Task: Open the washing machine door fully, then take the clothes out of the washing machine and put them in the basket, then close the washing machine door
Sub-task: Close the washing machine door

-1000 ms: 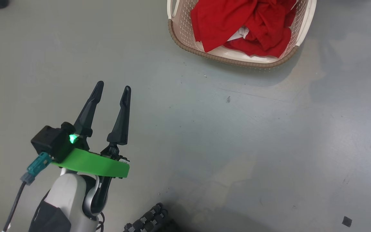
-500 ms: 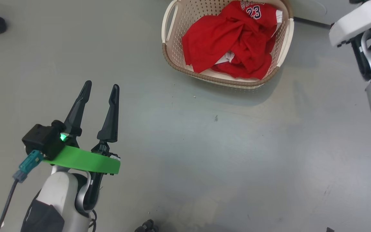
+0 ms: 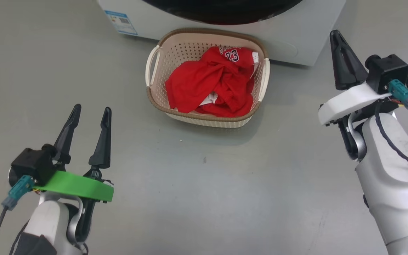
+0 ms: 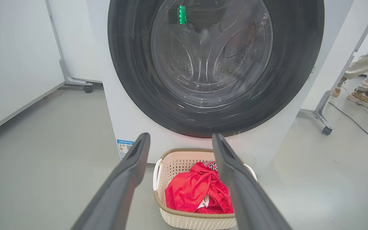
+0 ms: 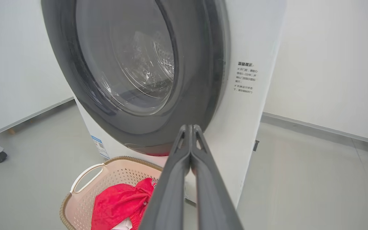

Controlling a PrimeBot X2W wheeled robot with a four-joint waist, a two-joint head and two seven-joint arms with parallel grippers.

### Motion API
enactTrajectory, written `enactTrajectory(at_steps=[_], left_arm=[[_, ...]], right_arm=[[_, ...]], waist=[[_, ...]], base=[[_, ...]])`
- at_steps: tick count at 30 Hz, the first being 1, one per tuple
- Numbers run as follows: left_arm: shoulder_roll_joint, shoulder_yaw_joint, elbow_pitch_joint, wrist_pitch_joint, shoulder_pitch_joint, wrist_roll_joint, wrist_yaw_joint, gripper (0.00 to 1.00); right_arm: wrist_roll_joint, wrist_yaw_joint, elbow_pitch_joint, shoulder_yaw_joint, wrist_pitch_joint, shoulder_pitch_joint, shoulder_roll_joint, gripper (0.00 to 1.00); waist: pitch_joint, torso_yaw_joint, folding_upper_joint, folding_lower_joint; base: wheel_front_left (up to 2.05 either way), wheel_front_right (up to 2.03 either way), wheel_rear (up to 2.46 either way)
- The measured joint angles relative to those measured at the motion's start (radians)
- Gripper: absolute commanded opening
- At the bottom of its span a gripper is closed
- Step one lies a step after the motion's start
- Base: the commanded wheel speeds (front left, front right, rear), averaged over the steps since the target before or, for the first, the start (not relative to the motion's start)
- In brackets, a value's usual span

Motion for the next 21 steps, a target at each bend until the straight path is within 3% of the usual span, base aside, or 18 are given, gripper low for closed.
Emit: enactTrajectory(at_steps=[8, 21], left_arm=[[0.012, 0.067, 0.027, 0.0, 0.091, 0.018, 0.0, 1.0], [-0.003, 0.101, 0.021, 0.0, 0.2, 0.037, 0.0, 1.0]], right_arm=[[0.039, -0.024, -0.119, -0.036, 0.0, 0.199, 0.058, 0.0], [0.051, -0.043, -0.271, -0.092, 0.0, 0.453, 0.065, 0.0]], waist=[[-0.119, -0.101, 0.0, 0.0], [-0.289, -0.219, 0.0, -0.0001]], base=[[0.0, 0.0, 0.0], [0.0, 0.0, 0.0]])
